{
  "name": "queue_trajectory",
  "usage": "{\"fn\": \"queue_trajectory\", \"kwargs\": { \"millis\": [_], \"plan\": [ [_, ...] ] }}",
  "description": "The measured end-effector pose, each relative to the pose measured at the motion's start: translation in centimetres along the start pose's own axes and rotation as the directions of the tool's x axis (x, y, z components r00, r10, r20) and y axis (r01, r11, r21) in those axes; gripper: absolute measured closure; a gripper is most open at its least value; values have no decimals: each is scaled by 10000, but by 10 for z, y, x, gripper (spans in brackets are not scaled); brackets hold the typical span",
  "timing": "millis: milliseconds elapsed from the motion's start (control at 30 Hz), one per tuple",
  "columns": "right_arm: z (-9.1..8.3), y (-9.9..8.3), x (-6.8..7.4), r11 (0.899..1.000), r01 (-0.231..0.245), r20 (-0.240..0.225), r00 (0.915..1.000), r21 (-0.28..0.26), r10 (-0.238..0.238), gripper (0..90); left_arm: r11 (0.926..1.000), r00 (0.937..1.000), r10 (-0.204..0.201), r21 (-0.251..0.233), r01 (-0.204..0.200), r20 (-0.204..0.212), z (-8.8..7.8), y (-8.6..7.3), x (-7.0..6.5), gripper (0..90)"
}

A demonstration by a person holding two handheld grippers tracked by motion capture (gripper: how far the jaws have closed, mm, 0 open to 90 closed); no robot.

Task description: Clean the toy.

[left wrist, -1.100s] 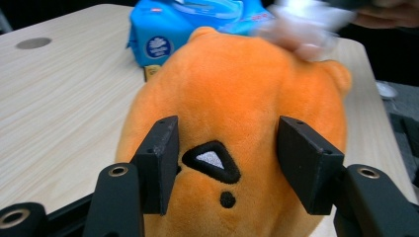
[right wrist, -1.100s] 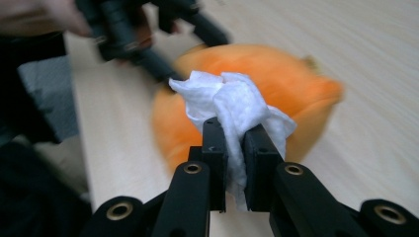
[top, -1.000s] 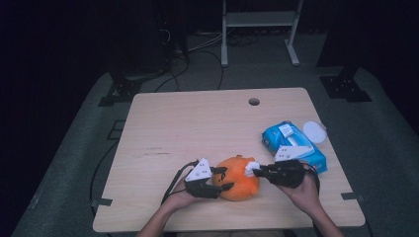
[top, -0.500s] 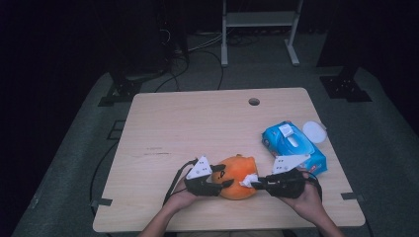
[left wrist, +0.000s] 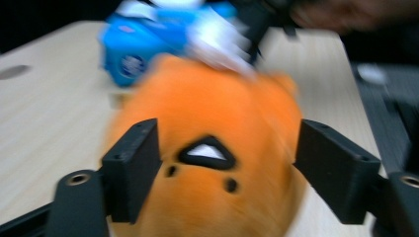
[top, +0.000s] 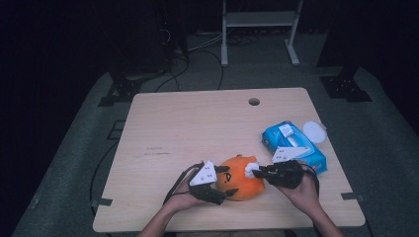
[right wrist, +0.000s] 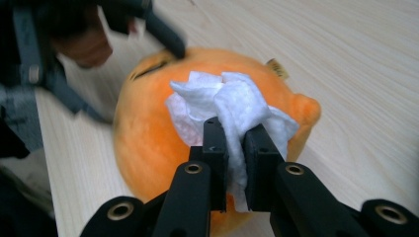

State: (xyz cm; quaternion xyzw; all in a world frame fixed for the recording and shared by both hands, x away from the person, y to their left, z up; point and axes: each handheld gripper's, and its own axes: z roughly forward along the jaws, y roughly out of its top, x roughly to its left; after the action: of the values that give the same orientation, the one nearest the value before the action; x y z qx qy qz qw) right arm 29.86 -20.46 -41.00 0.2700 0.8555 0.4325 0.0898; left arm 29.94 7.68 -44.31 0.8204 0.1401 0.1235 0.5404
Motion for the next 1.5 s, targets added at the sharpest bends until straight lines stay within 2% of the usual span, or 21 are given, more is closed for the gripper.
{"fn": "queue_trajectory", "kwargs": {
  "millis": [33, 67, 133, 300, 400, 467, 567, 600, 633, 667, 700, 767, 833, 933, 1000, 1067, 1167, 1333, 1400, 1467, 1500],
  "plan": [
    [-1, -1, 1, 10000, 5, -22, 10000, 30, -5, 812, 9995, 9996, -270, 155, 271, -88, 1, -1, 3, 228],
    [-3, 0, 3, 10000, 46, 4, 10000, -12, -46, 812, 9991, 9993, -379, 207, 379, 20, 2, -3, 4, 266],
    [-3, 4, 8, 9997, 239, 65, 9997, -54, -238, 812, 9995, 9999, -131, 278, 128, 88, 5, -5, 0, 314],
    [8, 17, 28, 9962, 825, -379, 9958, -278, -835, 812, 9958, 9956, 855, 303, -867, 395, 9, -2, -12, 361],
    [7, 19, 24, 9967, 773, -165, 9968, -261, -777, 812, 9956, 9950, 885, 279, -899, 470, 7, -3, -11, 374],
    [3, 15, 14, 9983, 512, 403, 9979, -285, -501, 812, 9949, 9942, 950, 283, -965, 510, 6, -5, -10, 376],
    [-2, 7, 0, 9999, -19, 539, 9985, -135, 26, 812, 9973, 9956, 693, 211, -707, 633, 4, -4, -7, 355],
    [-3, 4, -2, 9998, -147, 424, 9990, -92, 151, 812, 9992, 9963, 375, 94, -384, 773, 3, -2, -4, 319],
    [-4, 2, -1, 9999, -126, 415, 9991, -13, 126, 812, 9999, 9960, -122, -49, 127, 885, 1, 0, -1, 272],
    [-4, 1, 1, 10000, 27, 453, 9990, 83, -31, 812, 9973, 9943, -700, -144, 714, 808, 0, 1, 3, 232],
    [-4, 1, 5, 9996, 211, 502, 9985, 165, -219, 812, 9943, 9921, -1047, -104, 1057, 691, -1, 1, 6, 226],
    [-5, 2, 11, 9988, 453, 555, 9974, 193, -463, 812, 9946, 9916, -1037, 55, 1036, 773, 1, -3, 7, 314],
    [-4, 5, 16, 9982, 582, 567, 9966, 160, -591, 812, 9950, 9916, -996, 43, 996, 822, 3, -3, 3, 347],
    [1, 13, 29, 9970, 760, 8, 9971, -113, -760, 812, 9993, 9944, -362, -33, 367, 990, 8, 3, -8, 364],
    [7, 20, 40, 9941, 1067, -185, 9941, -175, -1070, 812, 9999, 9948, 159, 19, -161, 1009, 10, 5, -15, 366],
    [11, 23, 44, 9912, 1326, -50, 9912, -58, -1326, 812, 9987, 9954, 471, 178, -487, 839, 8, 5, -16, 373],
    [8, 21, 35, 9945, 1042, 20, 9946, -88, -1042, 812, 9990, 9953, 380, 199, -400, 893, 6, 0, -12, 380],
    [-7, 5, 10, 9999, 132, 428, 9990, -110, -127, 812, 9992, 9938, 296, 242, -323, 1071, 3, -1, -8, 370],
    [-9, 1, 12, 9999, 140, 338, 9993, -95, -137, 813, 9999, 9945, 40, 115, -53, 1050, 2, 5, -6, 292],
    [-6, 2, 20, 9989, 475, 234, 9986, -23, -475, 813, 9993, 9975, -273, -220, 288, 652, 2, 10, -4, 214],
    [-4, 4, 24, 9985, 539, -32, 9985, -116, -540, 813, 9991, 9971, -344, -224, 360, 682, 3, 10, -3, 226]
  ]
}}
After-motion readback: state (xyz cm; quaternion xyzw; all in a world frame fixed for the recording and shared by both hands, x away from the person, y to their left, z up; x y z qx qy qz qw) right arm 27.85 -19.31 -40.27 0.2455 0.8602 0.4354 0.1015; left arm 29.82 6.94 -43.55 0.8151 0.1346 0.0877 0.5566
